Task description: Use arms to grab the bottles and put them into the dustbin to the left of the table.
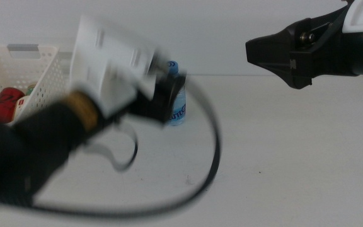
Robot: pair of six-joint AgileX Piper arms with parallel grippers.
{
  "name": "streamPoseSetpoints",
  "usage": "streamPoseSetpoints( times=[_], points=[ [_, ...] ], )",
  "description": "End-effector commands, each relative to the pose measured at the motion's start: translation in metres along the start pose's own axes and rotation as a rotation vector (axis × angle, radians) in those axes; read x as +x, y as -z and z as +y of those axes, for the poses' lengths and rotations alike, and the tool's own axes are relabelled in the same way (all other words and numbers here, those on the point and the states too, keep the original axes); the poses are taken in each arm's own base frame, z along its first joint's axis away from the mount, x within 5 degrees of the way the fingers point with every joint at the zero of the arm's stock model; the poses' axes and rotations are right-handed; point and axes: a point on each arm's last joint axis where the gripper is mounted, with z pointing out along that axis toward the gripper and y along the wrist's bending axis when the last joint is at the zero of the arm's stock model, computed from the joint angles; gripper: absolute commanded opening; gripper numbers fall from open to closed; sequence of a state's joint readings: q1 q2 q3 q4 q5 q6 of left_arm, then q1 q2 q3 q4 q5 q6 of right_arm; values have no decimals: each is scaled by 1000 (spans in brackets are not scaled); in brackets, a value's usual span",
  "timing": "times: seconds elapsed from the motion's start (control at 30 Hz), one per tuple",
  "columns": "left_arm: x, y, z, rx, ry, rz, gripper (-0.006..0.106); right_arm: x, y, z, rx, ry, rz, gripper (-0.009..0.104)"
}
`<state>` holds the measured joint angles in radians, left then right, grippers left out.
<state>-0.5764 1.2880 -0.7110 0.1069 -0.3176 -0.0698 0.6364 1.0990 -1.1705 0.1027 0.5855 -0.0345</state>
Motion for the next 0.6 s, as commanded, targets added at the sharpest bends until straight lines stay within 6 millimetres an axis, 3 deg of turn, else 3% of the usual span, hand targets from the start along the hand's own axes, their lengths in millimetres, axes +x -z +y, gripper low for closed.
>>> streamPoseSetpoints(
  times=[0.0, 0.13, 0.4, 0.57],
  points=[
    [23, 8, 0, 10, 70, -128, 94, 0, 1, 0, 1, 10, -10, 86],
    [54, 13, 3, -36, 144, -71, 94, 0, 1, 0, 1, 10, -10, 86],
    [59, 11, 8, -88, 147, -56, 94, 0, 1, 0, 1, 10, -10, 86],
    [69, -13, 13, -117, 153, -88, 94, 0, 1, 0, 1, 10, -10, 86]
  ],
)
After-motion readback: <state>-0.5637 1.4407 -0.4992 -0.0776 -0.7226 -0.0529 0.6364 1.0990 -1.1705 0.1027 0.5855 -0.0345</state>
